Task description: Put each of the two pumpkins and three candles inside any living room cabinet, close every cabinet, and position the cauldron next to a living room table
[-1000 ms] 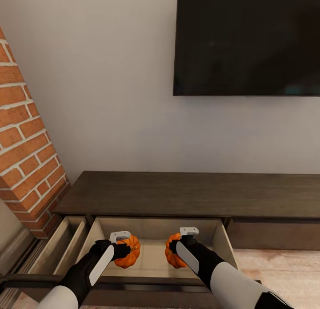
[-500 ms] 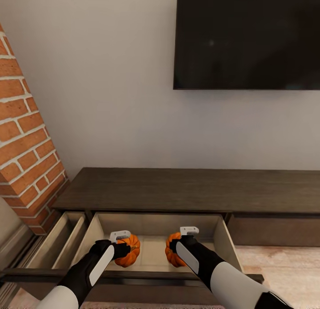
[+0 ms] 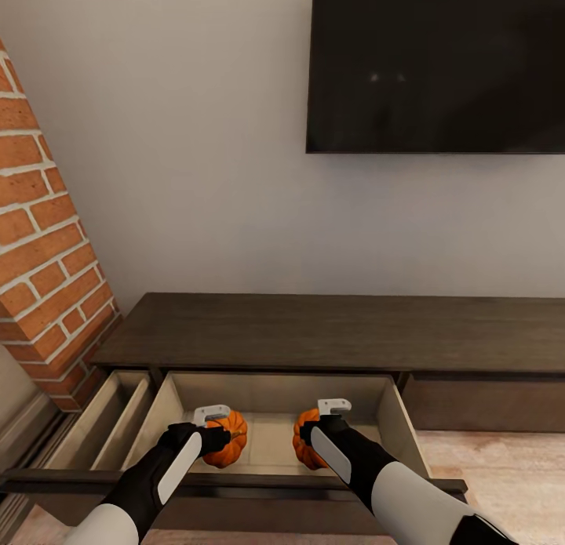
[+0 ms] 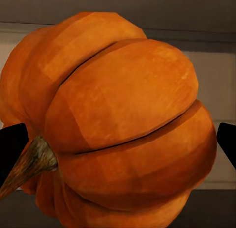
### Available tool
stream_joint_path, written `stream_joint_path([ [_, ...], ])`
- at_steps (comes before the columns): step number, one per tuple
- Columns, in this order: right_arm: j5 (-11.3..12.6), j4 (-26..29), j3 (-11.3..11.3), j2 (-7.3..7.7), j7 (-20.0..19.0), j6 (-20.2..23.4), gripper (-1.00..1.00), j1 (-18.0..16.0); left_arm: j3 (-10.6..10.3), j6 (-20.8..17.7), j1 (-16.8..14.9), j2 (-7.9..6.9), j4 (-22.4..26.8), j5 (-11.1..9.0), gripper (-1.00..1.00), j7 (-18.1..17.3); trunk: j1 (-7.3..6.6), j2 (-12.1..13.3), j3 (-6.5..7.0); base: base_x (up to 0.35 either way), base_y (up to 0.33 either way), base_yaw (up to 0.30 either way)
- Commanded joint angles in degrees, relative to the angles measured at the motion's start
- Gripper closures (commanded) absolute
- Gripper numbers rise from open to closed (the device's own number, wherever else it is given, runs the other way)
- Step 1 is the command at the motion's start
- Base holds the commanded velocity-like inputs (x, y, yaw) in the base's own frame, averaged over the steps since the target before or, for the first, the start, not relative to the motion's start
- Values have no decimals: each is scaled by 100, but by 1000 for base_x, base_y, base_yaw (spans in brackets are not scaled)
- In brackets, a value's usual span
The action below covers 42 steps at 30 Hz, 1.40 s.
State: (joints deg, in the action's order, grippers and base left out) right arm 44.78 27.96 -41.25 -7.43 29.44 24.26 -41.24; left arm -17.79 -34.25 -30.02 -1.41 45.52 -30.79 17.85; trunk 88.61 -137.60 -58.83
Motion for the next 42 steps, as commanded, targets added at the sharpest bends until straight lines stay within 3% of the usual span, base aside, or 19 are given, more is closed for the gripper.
stream_joint_path([
  [1,40,8,-41,3,45,18,100,-7,-32,-12,-4,-8,10,-53,100,70,-1,-3,-6,0,0,0],
  [33,40,8,-41,4,45,18,100,-7,-32,-18,-4,-17,10,-51,100,70,-1,-3,-6,44,0,0],
  [42,40,8,-41,4,45,18,100,-7,-32,-18,-4,-17,10,-50,100,70,197,-364,-167,0,0,0],
])
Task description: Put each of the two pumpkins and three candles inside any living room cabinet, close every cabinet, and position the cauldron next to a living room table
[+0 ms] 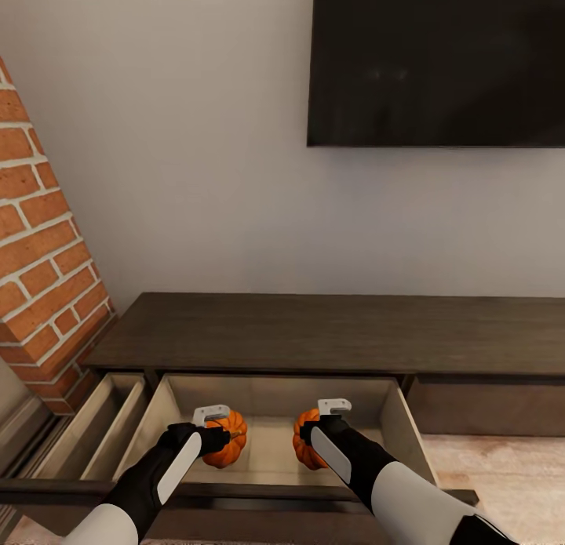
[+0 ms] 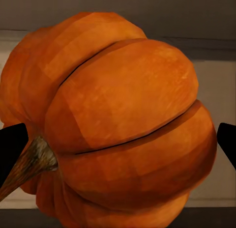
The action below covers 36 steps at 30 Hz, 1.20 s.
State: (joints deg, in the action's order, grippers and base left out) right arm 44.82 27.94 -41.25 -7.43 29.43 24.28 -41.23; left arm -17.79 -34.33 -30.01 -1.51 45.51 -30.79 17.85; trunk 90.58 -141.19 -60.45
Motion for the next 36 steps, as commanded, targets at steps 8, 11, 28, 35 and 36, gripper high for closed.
stream_joint_path([
  [8,35,9,-41,2,45,16,100,-7,-32,-9,-5,-8,11,-50,100,70,117,-209,-162,0,0,0],
  [11,35,9,-41,1,45,16,100,-7,-32,-9,-5,-8,11,-50,100,70,124,-213,-228,0,0,0],
  [28,35,9,-41,-1,45,16,-100,-7,-32,-12,-5,-8,11,-50,100,70,135,-218,-317,0,0,0],
  [35,35,9,-41,1,45,16,-100,-7,-32,-12,-5,-8,11,-50,100,72,135,-218,-317,0,0,0],
  [36,35,9,-41,1,45,16,-100,-7,-32,-12,-5,-8,11,-50,100,72,135,-218,-317,0,0,0],
])
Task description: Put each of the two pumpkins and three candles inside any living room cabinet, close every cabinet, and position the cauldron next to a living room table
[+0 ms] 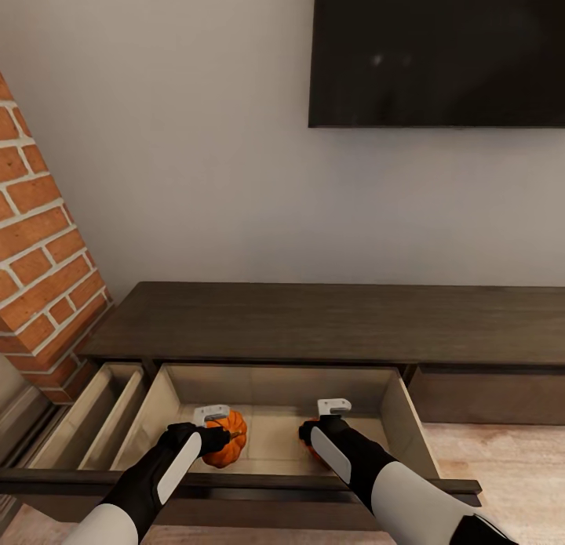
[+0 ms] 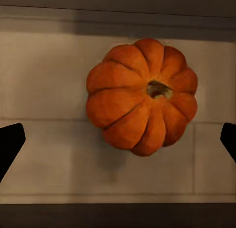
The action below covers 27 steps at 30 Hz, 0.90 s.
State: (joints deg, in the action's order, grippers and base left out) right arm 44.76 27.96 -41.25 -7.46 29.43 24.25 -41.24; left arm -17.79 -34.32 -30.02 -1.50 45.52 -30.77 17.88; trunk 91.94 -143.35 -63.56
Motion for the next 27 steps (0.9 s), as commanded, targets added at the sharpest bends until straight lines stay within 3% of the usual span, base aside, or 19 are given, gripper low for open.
stream_joint_path([
  [1,42,8,-41,5,45,18,-100,-6,-32,-13,-4,-8,10,-52,-100,70,-1,-2,-5,0,0,0],
  [10,42,10,-41,2,45,18,-100,-6,-26,-13,-4,-24,18,-60,-100,67,-1,-2,-5,0,0,0],
  [20,54,37,-31,7,45,21,-100,-6,-15,-40,-4,-40,76,-91,-100,43,-27,11,216,0,0,0],
  [27,152,60,16,8,71,123,-100,-6,-8,-156,-4,-41,230,-118,-100,32,-181,292,342,0,0,0],
])
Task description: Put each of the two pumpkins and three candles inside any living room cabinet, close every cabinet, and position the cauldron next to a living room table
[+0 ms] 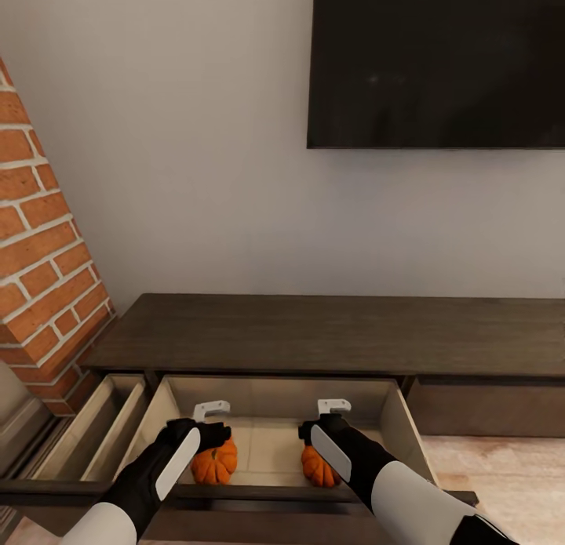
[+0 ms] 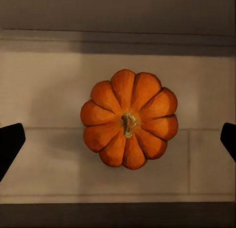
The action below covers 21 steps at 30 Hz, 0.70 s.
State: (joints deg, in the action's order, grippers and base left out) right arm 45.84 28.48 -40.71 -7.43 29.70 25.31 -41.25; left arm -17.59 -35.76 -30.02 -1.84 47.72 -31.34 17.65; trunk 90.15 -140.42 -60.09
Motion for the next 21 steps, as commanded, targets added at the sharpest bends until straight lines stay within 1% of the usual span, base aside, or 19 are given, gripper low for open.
stream_joint_path([
  [1,47,10,-36,4,51,22,-100,-6,-27,-38,-3,-8,19,-63,-100,55,-24,39,13,0,0,0],
  [3,58,27,-26,4,73,37,-100,-6,-15,-214,-3,-9,48,-73,-100,55,-68,119,49,0,0,0],
  [4,77,35,-20,4,82,43,-100,-6,22,-323,-3,-9,84,-76,-100,55,-89,159,67,0,0,0],
  [5,108,43,-15,4,88,53,-100,-9,101,-438,-3,-6,141,-78,-100,55,-111,200,85,0,0,0],
  [6,182,55,-12,4,93,126,-100,-11,289,-612,-3,-4,241,-80,-100,55,-133,240,103,0,0,0],
  [7,236,61,-10,4,94,225,-100,-14,430,-740,-3,-3,298,-81,-100,53,-155,280,121,0,0,0],
  [8,262,63,-10,4,95,282,-100,-18,497,-803,-3,-4,320,-82,-100,51,-177,320,138,0,0,0],
  [10,345,67,-8,4,97,486,-100,-57,707,-1024,-3,-7,372,-77,-100,47,-221,400,174,0,0,0],
  [11,377,68,-8,4,98,551,-100,-76,766,-1089,-3,-11,392,-76,-100,46,-243,440,192,0,0,0],
  [14,424,70,-8,4,98,637,-100,-102,851,-1175,-3,-13,423,-74,-100,46,-309,561,246,-9,0,0],
  [21,443,122,-6,4,91,659,-100,-111,879,-1204,-3,-10,436,-74,-100,46,-463,841,372,-97,0,0],
])
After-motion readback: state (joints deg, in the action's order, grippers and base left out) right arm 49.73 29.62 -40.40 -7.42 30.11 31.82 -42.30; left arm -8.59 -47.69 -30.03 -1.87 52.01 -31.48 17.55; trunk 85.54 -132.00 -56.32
